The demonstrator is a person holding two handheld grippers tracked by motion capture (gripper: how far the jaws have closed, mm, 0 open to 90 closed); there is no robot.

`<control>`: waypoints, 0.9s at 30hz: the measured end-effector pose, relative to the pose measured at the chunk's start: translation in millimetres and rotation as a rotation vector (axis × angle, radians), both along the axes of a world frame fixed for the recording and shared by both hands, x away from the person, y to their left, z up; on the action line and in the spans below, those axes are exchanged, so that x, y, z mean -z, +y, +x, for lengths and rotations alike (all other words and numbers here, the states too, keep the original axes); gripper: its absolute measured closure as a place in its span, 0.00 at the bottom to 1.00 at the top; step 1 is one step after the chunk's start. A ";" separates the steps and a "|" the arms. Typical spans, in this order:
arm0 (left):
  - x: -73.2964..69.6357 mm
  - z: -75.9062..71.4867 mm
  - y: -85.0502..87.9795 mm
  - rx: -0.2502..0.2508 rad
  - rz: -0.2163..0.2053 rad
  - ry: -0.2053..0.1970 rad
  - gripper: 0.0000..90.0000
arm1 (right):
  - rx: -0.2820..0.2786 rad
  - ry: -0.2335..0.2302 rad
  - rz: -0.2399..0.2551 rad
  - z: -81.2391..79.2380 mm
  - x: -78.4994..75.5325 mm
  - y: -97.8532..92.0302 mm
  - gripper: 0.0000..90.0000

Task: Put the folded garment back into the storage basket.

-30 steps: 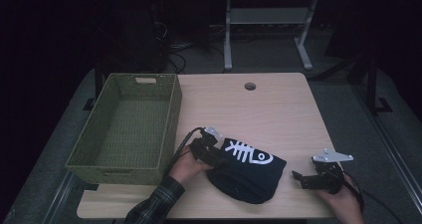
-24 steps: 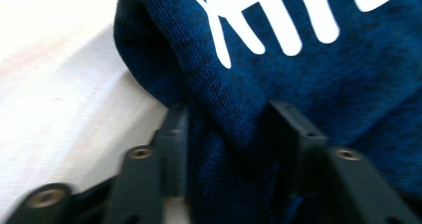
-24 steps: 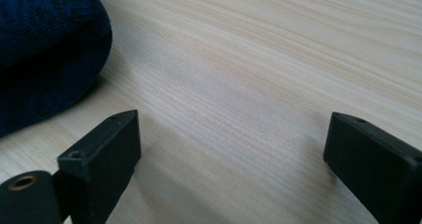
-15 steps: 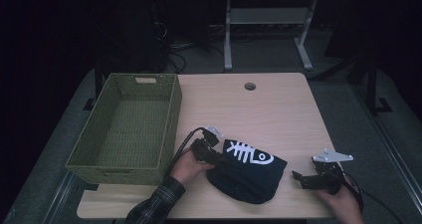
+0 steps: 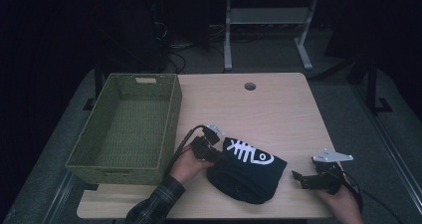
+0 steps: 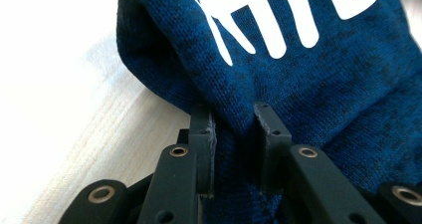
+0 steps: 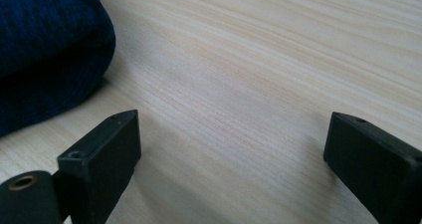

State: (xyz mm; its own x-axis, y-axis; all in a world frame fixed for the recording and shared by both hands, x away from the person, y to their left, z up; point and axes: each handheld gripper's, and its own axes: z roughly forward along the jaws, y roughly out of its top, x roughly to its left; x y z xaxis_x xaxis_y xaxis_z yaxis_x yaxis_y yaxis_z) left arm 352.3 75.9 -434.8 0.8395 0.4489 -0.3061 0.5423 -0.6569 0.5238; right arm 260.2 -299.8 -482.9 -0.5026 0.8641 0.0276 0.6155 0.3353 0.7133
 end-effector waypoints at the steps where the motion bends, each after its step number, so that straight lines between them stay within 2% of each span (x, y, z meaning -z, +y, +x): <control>1: -2.0 -0.3 -0.2 -0.003 -0.002 -0.002 0.82 | 0.000 0.001 0.000 0.0 0.0 0.1 0.08; 8: -11.6 -1.0 1.5 0.009 -0.030 0.012 0.83 | -0.002 0.001 0.001 0.4 0.0 0.3 0.08; 12: -17.8 -0.6 3.9 0.016 -0.064 0.027 0.83 | -0.004 0.001 -0.001 0.4 0.0 0.2 0.08; 16: -25.7 0.5 5.3 0.023 -0.058 0.026 0.83 | -0.004 0.000 -0.001 0.7 0.0 0.7 0.08; 21: -38.1 4.8 5.1 0.025 -0.077 0.053 0.83 | -0.008 0.007 -0.002 2.2 0.0 2.3 0.07; 27: -56.0 9.0 4.3 0.039 -0.070 0.050 0.83 | -0.006 0.006 0.000 2.2 0.2 2.4 0.07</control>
